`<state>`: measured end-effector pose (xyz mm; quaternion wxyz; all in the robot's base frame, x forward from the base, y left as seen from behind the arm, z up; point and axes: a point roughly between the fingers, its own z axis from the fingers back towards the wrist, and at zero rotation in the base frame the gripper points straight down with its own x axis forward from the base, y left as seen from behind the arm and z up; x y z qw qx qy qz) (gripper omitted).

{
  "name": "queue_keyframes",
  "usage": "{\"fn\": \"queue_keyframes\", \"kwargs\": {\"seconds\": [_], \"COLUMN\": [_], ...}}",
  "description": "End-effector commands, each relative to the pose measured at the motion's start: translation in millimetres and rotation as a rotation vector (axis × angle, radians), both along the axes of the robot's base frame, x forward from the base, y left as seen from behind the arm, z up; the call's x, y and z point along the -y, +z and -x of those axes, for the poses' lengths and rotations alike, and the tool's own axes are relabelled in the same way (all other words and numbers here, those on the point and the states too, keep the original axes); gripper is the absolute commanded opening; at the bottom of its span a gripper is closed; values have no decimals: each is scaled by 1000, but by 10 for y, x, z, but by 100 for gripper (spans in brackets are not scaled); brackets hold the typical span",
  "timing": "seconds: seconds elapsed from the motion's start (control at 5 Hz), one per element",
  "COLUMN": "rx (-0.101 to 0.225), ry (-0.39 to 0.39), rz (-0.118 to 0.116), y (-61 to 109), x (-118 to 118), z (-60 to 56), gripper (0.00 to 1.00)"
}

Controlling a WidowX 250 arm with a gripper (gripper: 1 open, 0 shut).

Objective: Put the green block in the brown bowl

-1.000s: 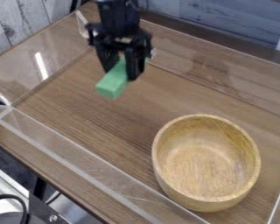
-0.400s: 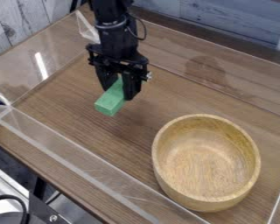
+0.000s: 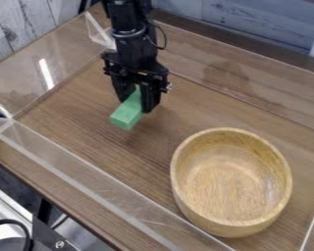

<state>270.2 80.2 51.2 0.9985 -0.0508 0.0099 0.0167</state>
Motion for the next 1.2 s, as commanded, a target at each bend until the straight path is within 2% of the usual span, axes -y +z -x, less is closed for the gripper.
{"fn": "queue_keyframes", "kwargs": {"seconds": [0.0,0.4,1.0], "rx": [58,59,58], "ry": [12,19,29], "rz": [-28,-36,-35], "y": [90,-1,-45], "x": [-112,-177,-220], "z": [-150,-239,-288], "gripper": [0,0,0]}}
